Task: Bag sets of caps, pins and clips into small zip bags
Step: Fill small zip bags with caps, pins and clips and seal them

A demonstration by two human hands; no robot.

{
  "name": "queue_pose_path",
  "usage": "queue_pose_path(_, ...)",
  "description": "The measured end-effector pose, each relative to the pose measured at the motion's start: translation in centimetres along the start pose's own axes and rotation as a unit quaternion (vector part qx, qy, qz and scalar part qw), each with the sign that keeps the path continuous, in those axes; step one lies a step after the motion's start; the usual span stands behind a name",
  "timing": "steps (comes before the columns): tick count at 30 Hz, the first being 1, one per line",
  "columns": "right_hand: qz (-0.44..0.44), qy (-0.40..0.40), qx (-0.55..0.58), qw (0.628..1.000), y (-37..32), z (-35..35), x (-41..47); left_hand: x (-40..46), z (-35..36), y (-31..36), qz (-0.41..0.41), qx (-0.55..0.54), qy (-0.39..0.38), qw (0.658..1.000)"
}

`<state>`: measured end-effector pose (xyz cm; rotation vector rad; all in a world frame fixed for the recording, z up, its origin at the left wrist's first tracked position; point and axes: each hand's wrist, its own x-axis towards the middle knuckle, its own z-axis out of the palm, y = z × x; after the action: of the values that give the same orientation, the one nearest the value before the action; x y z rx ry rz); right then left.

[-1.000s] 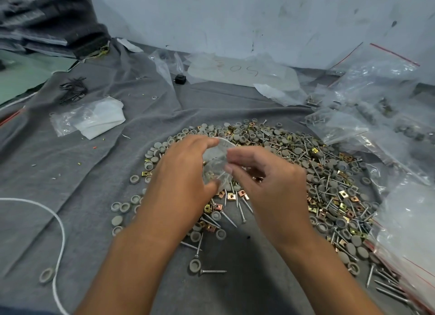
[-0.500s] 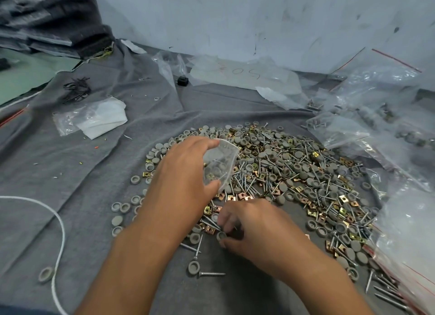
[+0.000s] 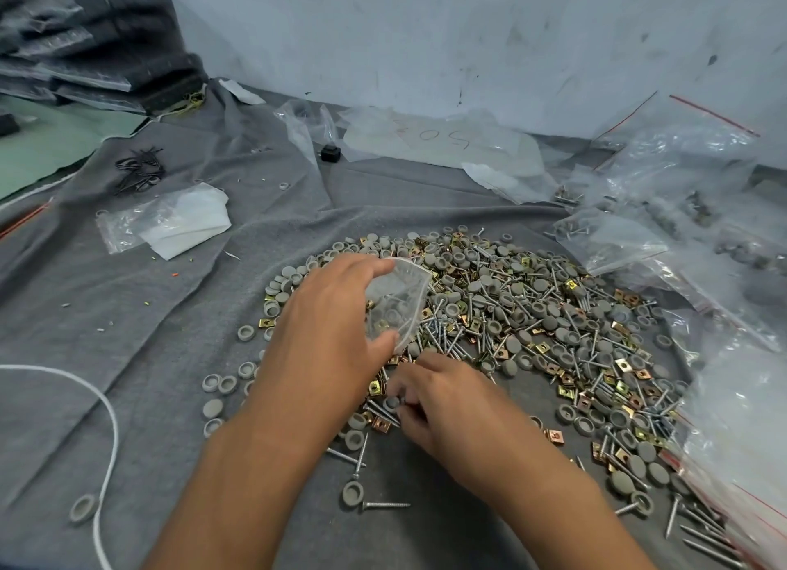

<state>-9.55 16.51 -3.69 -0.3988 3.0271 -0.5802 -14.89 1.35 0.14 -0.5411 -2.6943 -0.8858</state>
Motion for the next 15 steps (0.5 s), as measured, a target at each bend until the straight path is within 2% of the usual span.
queue_pose_path(8,-0.018,-0.009,-0.010,1.000,0.5,0.8,0.3,0.0,0.1,0.1,0.000,0.012,-0.003,1.000)
queue_pose_path(11,-0.010,-0.005,0.036,0.999,1.1,0.4,0.1,0.0,0.1,0.1,0.000,0.009,-0.001,1.000)
queue_pose_path(13,0.010,0.029,0.116,0.993,1.5,-0.8,-0.2,0.0,0.1,0.2,0.000,0.007,-0.002,1.000)
queue_pose_path(15,0.000,0.133,0.186,0.973,1.5,-2.1,-0.6,0.0,0.0,0.2,-0.001,0.008,-0.006,1.000)
